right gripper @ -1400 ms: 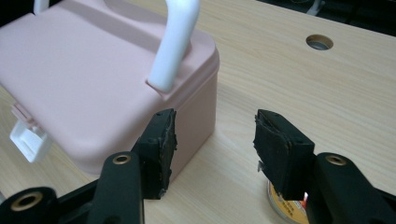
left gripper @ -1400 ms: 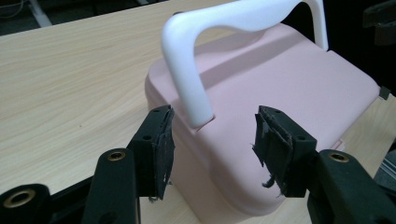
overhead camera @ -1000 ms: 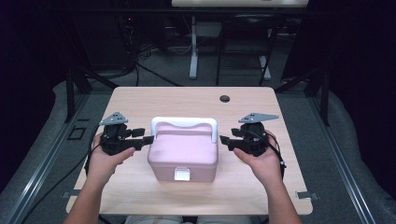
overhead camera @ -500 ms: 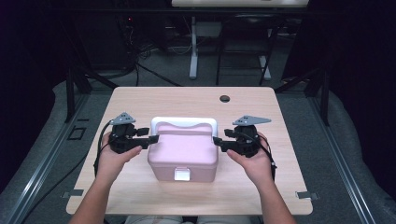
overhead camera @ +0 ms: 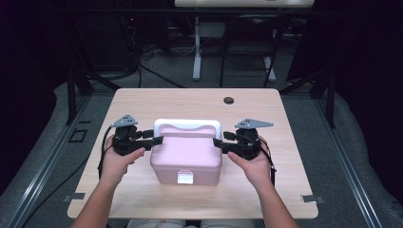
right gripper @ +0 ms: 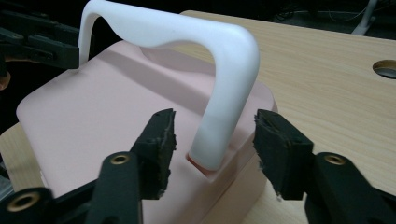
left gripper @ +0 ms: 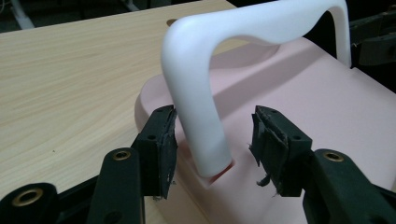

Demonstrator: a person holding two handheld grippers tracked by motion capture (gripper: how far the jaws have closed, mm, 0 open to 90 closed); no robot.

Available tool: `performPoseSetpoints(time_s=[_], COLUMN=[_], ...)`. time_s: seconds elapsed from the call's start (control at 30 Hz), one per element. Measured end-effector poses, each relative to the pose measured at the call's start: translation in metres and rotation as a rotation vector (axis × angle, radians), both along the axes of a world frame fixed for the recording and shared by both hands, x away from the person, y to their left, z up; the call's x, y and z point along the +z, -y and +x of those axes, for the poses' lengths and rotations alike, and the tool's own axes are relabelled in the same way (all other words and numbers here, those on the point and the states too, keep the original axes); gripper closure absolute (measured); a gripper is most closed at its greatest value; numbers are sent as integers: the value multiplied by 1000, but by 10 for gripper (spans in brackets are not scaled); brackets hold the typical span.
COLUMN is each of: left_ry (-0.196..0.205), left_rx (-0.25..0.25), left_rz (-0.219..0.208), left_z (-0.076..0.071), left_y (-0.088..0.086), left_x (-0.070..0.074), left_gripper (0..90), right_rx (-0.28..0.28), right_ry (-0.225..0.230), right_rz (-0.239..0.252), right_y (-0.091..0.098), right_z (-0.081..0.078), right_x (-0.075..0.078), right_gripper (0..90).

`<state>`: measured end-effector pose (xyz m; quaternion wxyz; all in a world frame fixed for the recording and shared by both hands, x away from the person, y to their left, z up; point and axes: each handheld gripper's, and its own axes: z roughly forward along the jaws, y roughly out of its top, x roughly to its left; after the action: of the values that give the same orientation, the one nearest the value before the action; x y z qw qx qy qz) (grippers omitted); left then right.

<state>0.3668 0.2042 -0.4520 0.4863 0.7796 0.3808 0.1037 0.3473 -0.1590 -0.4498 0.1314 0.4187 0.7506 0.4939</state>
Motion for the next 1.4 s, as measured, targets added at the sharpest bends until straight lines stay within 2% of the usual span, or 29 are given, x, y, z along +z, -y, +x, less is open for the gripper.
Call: performPoseSetpoints(time_s=[0.07,0.13,0.17,0.4,0.63,0.73,0.8,0.93,1.03,1.13,1.2,1.4], left_ry=[11,16,22,21,31,45,65,72,68,63,61,68], left_rx=[-5,0,0,7,4,5,8,10,3,-13,-12,-10], left_rz=[23,27,38,37,43,47,66,70,72,70,75,74], left_z=[-1,-2,-2,-5,-8,-9,-11,-12,-14,-16,-17,-20], left_y=[2,3,4,3,2,2,3,3,4,5,5,5], left_x=[-1,-1,-1,0,0,0,1,1,1,1,2,2], left_gripper=[498,500,506,531,568,578,598,601,607,623,624,643], right_rx=[3,5,10,11,19,6,-20,-9,19,39,31,24], right_ry=[1,0,12,25,41,41,37,15,-2,2,16,27], right_rz=[16,16,17,5,18,12,0,20,35,39,11,-7], right_y=[1,1,0,-2,-3,-2,-1,-1,-3,-6,-8,-8], right_z=[-1,-1,-1,-2,-4,-3,0,5,6,5,4,0], right_x=[1,1,1,2,4,3,1,-4,-5,-4,-4,-2], right_gripper=[507,510,516,519,528,520,471,459,478,487,494,572])
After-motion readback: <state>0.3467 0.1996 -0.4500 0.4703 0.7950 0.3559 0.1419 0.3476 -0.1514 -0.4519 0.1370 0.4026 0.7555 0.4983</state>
